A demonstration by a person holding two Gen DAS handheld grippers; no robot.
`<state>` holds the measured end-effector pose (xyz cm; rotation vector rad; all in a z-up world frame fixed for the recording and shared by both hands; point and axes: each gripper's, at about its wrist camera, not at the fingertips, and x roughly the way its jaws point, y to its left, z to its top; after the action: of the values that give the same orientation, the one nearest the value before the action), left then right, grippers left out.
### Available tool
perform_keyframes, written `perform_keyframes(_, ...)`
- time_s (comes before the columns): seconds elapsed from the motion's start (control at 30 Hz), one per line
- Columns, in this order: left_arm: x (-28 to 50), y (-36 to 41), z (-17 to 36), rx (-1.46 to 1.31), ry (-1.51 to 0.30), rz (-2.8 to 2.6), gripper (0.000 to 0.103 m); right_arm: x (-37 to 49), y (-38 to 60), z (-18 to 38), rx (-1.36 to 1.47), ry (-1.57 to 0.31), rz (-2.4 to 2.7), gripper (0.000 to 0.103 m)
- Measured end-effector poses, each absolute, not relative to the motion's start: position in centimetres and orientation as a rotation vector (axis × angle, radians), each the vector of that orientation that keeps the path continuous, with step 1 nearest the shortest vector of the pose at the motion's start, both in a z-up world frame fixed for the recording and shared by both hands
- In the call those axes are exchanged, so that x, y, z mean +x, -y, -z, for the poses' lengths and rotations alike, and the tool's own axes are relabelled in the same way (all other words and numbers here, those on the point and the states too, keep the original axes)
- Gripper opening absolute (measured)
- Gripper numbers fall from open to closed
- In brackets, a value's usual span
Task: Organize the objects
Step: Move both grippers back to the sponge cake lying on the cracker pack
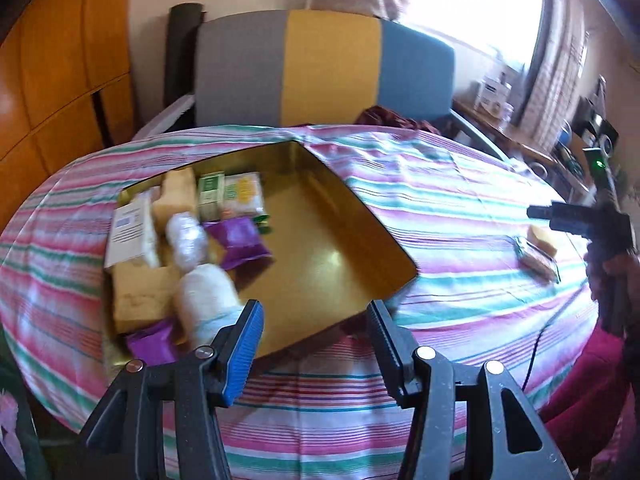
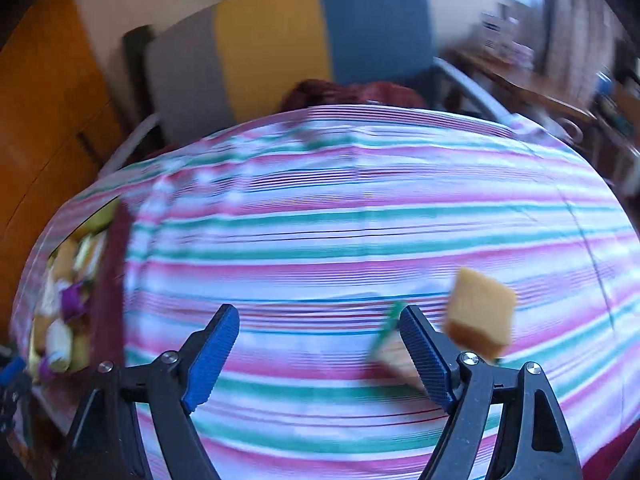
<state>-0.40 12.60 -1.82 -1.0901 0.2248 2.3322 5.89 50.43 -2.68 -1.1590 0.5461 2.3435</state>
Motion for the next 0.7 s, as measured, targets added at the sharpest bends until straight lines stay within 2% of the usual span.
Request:
perform_keyframes(0.2,0.6,-15.3,1.9,-1.075,-0.269,-2.271,0.054,9.5,-59.0,5.4,-0.980,-0.867,-2.036,0.083)
perform_keyframes(0.4,1.3,-17.4,2.5,-1.076,-0.294,-2.214,0.054,11.3,-61.9,8.2,-0.977,-1.114,-1.881,0.083)
perform_keyframes(0.5,1.6,-18.2,2.6,-1.075,-0.306,-2.189,0.054,10.8,-61.7,8.9,-1.027,-1.174,-1.892,0.084)
perform_keyframes(0.7,1.6,-19.1,2.2,-1.056,-0.297,-2.171,0.054,8.7,-58.2,8.9,-1.187,-1.103,-1.959,0.091)
